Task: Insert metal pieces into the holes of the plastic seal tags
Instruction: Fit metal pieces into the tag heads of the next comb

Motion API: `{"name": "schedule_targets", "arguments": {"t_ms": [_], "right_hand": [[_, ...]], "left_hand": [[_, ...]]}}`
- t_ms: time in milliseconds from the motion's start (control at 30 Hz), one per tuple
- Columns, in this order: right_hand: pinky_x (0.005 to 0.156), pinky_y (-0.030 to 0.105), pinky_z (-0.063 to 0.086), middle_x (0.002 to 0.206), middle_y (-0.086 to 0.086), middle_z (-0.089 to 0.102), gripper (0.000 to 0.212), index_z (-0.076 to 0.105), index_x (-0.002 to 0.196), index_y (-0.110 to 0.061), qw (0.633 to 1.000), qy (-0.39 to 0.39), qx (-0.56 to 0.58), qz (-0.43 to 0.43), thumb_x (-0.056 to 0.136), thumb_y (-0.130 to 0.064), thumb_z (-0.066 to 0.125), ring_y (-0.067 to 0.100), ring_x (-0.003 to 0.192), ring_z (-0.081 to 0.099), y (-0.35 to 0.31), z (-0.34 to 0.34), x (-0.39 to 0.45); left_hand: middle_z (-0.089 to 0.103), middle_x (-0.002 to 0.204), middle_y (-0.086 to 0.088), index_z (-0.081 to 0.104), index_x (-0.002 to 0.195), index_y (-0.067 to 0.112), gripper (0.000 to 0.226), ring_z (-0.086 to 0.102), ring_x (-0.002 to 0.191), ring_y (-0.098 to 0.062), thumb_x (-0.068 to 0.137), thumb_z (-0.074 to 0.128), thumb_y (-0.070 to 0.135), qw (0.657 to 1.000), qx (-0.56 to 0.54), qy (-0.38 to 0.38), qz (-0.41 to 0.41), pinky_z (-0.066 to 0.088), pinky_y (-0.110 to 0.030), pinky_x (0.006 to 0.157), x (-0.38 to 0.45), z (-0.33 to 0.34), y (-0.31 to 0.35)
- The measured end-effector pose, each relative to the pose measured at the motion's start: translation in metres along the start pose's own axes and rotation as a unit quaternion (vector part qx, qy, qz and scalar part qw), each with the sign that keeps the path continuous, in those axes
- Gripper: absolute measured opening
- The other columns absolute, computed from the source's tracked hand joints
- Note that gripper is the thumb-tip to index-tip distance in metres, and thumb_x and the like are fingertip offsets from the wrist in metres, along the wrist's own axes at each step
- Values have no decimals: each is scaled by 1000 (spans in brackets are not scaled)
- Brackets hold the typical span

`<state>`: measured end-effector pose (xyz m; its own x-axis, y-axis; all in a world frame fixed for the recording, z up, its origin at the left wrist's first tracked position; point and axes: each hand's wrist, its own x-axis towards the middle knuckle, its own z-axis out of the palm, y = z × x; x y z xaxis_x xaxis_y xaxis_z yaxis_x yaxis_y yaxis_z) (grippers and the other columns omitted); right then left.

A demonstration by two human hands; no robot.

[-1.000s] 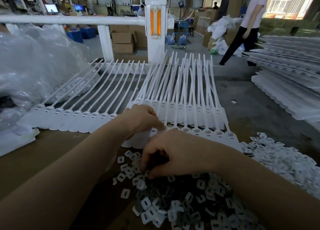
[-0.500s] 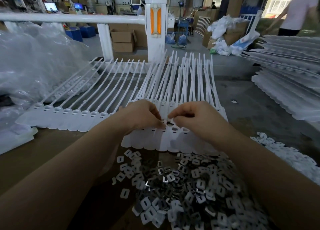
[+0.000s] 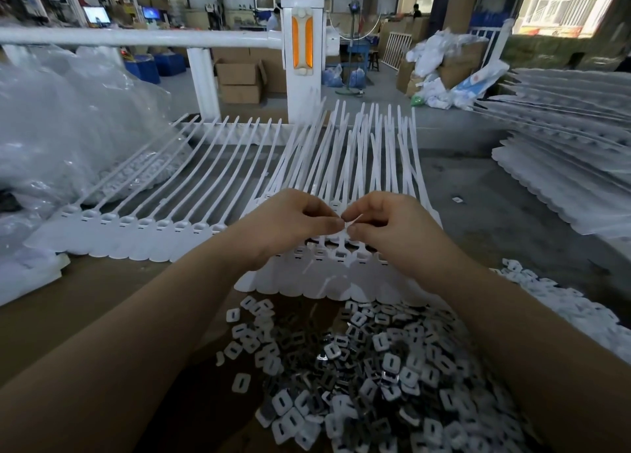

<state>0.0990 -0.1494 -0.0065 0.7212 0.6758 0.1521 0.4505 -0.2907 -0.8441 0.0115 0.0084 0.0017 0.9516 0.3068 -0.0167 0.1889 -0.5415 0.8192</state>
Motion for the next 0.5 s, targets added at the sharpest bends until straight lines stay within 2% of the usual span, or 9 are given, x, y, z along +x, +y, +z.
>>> {"name": "schedule_targets", "arguments": {"t_ms": [100,233,367,433,500], "right_hand": [[59,17,44,80,-7,72,16,66,91,-28,1000,-5,1,1,87,-13,70,-4,64,63,1,1,0],[58,18,45,82,-8,71,12,64,92,-30,1000,5,-3,7,89,-18,67,1,67,64,2,3,1],[61,24,52,85,-4,70,13,62,88,-31,999,35,-1,36,94,-20,59,11,72,63,5,1,3],[59,22,51,84,-3,70,12,62,89,-30,998,29,3,47,94,-19,59,9,70,63,6,1,3],[59,21,50,83,-4,69,12,61,88,-31,998,25,1,50,93,-20,59,9,72,64,7,2,4]], "left_hand": [[73,81,5,75,86,26,9,64,74,-4,88,70,33,1000,9,-5,7,47,-23,70,0,2,1],[69,79,1,72,84,21,11,59,72,-9,89,68,30,1000,24,-10,-7,45,-25,67,1,4,3],[66,77,1,72,82,19,11,57,71,-12,87,72,28,998,34,-6,-46,44,-27,67,2,9,1],[66,74,3,72,79,20,12,57,72,-13,86,73,30,997,49,-1,-62,45,-29,72,4,13,-1],[67,71,7,72,76,23,13,59,77,-16,85,74,33,995,69,11,-71,46,-38,89,4,16,-3]]}}
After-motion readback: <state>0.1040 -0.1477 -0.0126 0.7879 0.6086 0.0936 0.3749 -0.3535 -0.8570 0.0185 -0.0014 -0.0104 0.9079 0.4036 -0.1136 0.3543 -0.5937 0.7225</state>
